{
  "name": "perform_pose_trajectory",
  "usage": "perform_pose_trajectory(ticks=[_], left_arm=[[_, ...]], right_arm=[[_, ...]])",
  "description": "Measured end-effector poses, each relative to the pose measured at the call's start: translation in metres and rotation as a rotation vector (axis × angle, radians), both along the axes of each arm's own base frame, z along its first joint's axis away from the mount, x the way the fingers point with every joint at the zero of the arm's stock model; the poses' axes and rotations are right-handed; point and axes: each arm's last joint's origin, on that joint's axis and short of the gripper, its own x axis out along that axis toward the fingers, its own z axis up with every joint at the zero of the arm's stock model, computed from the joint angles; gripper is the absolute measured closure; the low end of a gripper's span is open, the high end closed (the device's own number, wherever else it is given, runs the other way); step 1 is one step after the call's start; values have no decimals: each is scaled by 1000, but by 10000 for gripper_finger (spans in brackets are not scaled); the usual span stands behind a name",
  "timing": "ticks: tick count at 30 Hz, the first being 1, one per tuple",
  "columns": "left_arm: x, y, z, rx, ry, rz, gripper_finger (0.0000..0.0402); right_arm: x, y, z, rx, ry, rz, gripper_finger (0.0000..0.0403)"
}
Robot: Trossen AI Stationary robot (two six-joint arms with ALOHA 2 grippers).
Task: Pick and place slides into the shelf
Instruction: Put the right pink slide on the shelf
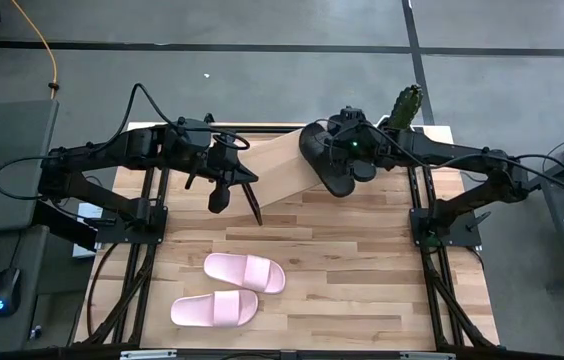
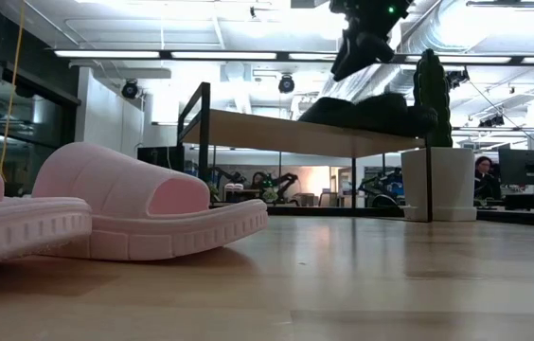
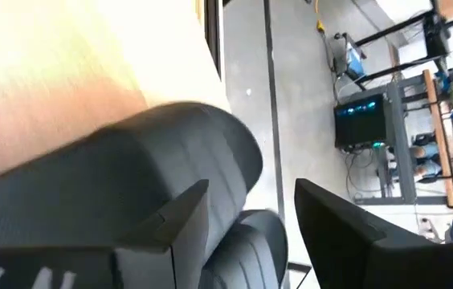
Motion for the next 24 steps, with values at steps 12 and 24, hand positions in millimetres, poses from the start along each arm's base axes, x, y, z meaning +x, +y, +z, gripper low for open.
perform_pose_trajectory(ticks=[12, 24], left_arm=[[0, 0, 0, 0, 2, 0, 401], [0, 0, 0, 0, 2, 0, 401]], right_arm=[[1, 4, -4, 165, -55, 44, 229], [9, 34, -3, 213, -83, 138, 229]])
